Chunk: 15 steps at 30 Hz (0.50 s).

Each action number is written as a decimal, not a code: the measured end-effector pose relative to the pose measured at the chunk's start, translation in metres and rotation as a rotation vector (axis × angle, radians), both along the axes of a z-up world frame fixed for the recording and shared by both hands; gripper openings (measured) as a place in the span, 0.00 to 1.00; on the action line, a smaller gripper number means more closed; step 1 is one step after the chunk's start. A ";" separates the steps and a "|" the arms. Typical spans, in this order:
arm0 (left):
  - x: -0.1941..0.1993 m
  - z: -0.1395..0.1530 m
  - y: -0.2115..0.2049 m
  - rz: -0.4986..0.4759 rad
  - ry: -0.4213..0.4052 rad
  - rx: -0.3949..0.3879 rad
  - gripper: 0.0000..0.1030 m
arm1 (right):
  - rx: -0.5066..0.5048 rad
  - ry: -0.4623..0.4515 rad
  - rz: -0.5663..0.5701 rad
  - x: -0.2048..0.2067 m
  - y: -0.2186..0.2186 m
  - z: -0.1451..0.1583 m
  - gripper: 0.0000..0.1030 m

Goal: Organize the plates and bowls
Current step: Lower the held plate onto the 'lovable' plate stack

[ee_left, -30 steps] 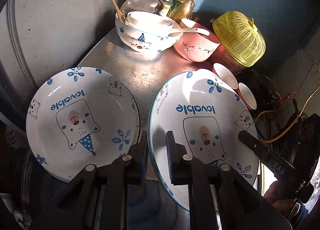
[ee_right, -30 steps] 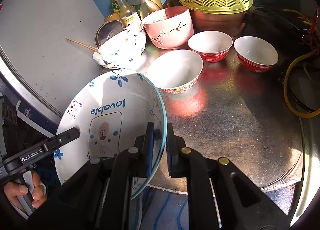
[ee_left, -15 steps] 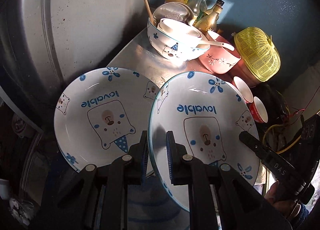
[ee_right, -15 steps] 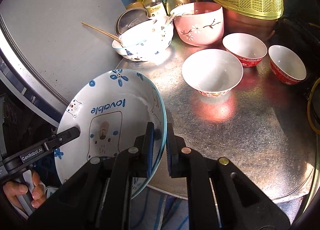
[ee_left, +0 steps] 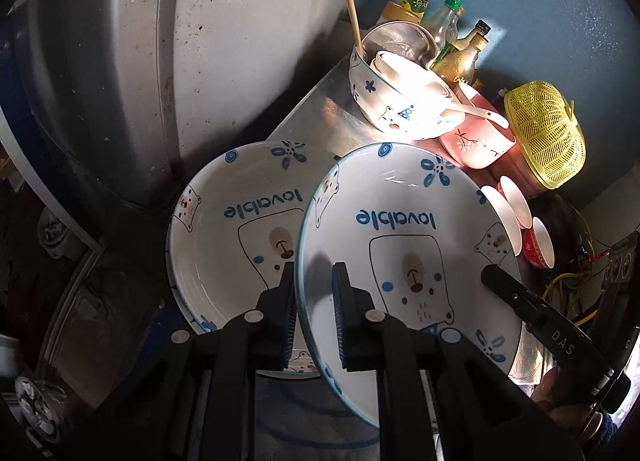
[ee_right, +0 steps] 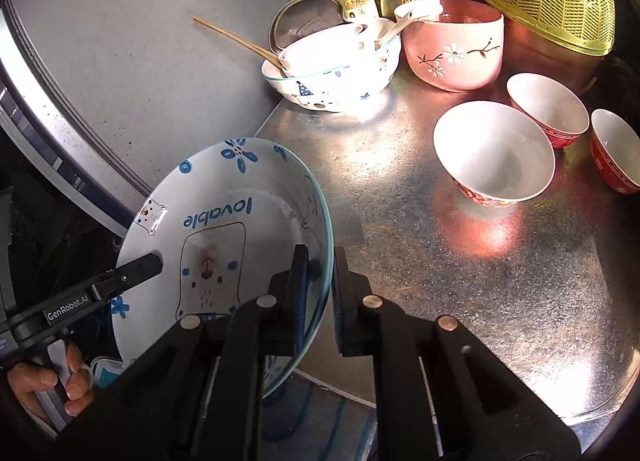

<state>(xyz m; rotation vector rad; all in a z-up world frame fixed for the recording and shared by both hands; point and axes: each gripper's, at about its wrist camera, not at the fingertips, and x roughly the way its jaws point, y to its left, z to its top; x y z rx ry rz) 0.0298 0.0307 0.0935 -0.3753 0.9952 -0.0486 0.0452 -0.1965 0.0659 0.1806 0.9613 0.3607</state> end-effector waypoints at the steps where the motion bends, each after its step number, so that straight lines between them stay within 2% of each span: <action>1: 0.000 -0.001 0.002 0.006 0.002 0.000 0.15 | 0.000 0.002 0.005 0.001 0.003 -0.001 0.12; 15: -0.001 -0.014 0.039 0.083 0.029 0.004 0.15 | -0.005 0.027 0.076 0.020 0.044 -0.014 0.12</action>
